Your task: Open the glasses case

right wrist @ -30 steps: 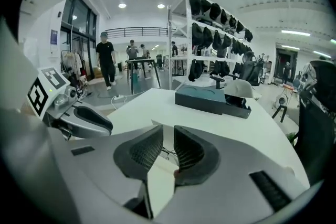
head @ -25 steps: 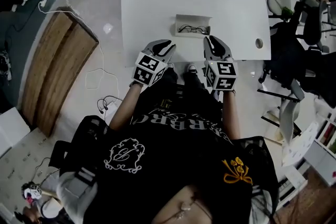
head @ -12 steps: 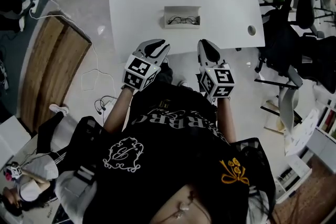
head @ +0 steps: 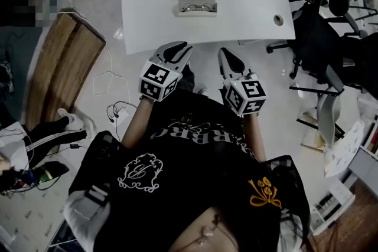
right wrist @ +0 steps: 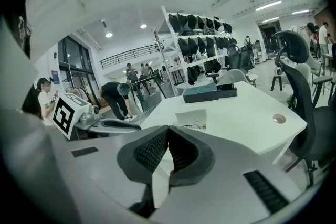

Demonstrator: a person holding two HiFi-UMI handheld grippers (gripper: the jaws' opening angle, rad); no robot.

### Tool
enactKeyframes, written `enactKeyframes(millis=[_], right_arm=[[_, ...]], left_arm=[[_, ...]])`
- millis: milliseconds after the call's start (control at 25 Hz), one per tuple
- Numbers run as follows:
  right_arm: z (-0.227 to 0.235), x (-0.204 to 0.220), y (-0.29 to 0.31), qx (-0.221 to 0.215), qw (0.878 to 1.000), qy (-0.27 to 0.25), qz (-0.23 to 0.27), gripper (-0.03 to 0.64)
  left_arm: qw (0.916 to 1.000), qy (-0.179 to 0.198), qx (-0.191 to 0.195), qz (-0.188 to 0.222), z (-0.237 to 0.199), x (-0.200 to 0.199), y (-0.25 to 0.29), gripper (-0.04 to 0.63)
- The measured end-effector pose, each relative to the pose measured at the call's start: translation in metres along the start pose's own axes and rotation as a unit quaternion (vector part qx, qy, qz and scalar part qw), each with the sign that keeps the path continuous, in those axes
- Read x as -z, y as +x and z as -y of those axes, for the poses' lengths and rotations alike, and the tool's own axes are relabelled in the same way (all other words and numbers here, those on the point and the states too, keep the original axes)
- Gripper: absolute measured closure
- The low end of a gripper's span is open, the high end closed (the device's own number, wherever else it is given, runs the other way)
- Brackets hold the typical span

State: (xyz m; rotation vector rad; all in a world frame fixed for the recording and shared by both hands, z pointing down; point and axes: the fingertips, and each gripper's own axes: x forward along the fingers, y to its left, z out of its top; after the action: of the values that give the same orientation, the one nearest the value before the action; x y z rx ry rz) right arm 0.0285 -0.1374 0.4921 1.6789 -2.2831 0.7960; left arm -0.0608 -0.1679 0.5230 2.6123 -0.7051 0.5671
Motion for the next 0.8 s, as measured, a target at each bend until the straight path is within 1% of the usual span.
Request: enactKeyframes(millis=[240, 400, 520, 800], right_arm=[[-0.021, 0.02, -0.052, -0.037, 0.999, -0.016, 0.008, 0.601], [-0.038, 0.033, -0.081, -0.075, 0.997, 0.003, 0.012, 0.603], [-0.049, 0.043, -0.098, -0.098, 0.995, 0.011, 0.015, 0.603], [-0.064, 0.065, -0.142, -0.113, 0.993, 0.002, 0.023, 0.603]], left_arm=[[0.9998, 0.001, -0.01, 0.018, 0.06, 0.005, -0.027, 0.522], [0.9994, 0.005, -0.02, 0.029, 0.093, 0.012, -0.048, 0.538], [0.9987, -0.001, -0.031, 0.04, 0.113, 0.018, -0.064, 0.549], [0.9981, -0.011, -0.041, 0.046, 0.162, 0.042, -0.088, 0.558]])
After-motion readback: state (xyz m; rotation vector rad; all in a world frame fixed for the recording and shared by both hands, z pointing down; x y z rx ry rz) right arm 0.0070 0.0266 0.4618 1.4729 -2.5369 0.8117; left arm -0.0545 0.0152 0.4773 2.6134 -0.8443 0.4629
